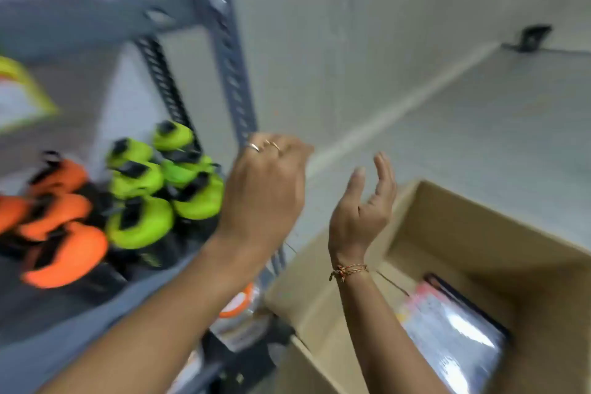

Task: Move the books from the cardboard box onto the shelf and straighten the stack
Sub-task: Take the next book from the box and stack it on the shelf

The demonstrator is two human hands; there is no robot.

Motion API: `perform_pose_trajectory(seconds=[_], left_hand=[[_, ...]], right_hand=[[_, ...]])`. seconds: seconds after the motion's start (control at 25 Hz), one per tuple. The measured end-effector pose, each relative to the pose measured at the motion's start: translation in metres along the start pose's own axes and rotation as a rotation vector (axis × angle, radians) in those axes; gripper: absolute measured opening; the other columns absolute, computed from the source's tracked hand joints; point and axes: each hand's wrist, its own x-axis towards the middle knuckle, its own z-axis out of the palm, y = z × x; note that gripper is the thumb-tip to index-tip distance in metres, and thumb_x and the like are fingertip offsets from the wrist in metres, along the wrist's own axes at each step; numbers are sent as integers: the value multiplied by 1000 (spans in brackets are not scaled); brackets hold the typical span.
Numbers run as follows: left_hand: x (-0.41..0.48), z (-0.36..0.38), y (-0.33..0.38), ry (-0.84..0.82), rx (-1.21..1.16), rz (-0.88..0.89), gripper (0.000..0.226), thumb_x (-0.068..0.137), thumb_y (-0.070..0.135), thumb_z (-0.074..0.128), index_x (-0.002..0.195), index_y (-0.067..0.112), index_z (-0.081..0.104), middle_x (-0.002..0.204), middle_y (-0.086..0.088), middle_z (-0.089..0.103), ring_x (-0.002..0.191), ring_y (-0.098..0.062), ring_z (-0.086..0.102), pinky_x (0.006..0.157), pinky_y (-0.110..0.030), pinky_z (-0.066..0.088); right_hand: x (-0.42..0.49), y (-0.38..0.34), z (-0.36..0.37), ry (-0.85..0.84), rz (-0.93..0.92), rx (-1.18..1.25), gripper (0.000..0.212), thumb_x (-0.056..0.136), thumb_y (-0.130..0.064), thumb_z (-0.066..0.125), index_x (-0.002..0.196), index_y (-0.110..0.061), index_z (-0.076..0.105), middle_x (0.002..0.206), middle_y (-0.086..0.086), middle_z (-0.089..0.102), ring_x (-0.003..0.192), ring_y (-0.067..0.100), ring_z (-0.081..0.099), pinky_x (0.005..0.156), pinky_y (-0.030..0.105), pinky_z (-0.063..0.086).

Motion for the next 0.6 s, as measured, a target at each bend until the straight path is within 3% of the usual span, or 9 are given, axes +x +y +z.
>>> perform_pose_trajectory(seconds=[0.08, 0.16, 0.2, 0.28, 0.4, 0.6], left_hand=[[-36, 113, 46, -493, -282, -150, 28, 83, 11, 48, 98, 15, 71, 99, -10, 73, 93, -34, 65, 83, -40, 54], [-88, 217, 83, -980, -355, -282, 24, 86, 8, 45, 96, 10, 67, 103, -17, 69, 101, -37, 62, 87, -43, 54], [-115, 256, 94, -1143, -350, -314, 21, 86, 6, 45, 92, 6, 64, 104, -20, 67, 103, -39, 60, 87, -42, 53], [-170, 323, 115, -1398, -286, -319, 23, 87, 8, 45, 104, 5, 61, 116, -21, 63, 111, -38, 57, 91, -40, 49], [-233, 380, 122, -1510, -189, -329, 33, 90, 10, 45, 122, 4, 49, 131, -18, 54, 121, -33, 51, 99, -38, 43], [-251, 393, 138, -1291, -35, -328, 25, 91, 3, 47, 115, 1, 51, 118, -21, 60, 109, -38, 59, 89, -42, 49]], right_hand=[[-6, 111, -70, 117, 452, -330, 45, 85, -19, 48, 126, 1, 52, 134, 8, 52, 133, 27, 41, 114, 48, 27], [-22, 201, -148, 168, 764, -730, 49, 85, -16, 54, 129, 6, 46, 139, 22, 47, 134, 35, 36, 114, 48, 24], [-33, 230, -181, 167, 925, -886, 52, 86, -17, 58, 130, 6, 44, 141, 25, 44, 134, 37, 34, 114, 47, 24], [-52, 273, -235, 168, 1277, -1064, 61, 85, -26, 62, 133, 3, 38, 144, 22, 37, 135, 37, 31, 113, 46, 23], [-69, 308, -271, 138, 1501, -1157, 74, 82, -41, 65, 136, -2, 31, 142, 19, 32, 131, 37, 30, 108, 45, 30], [-76, 326, -286, 152, 1382, -1174, 68, 78, -39, 70, 129, -4, 41, 133, 18, 43, 125, 37, 38, 102, 46, 37]])
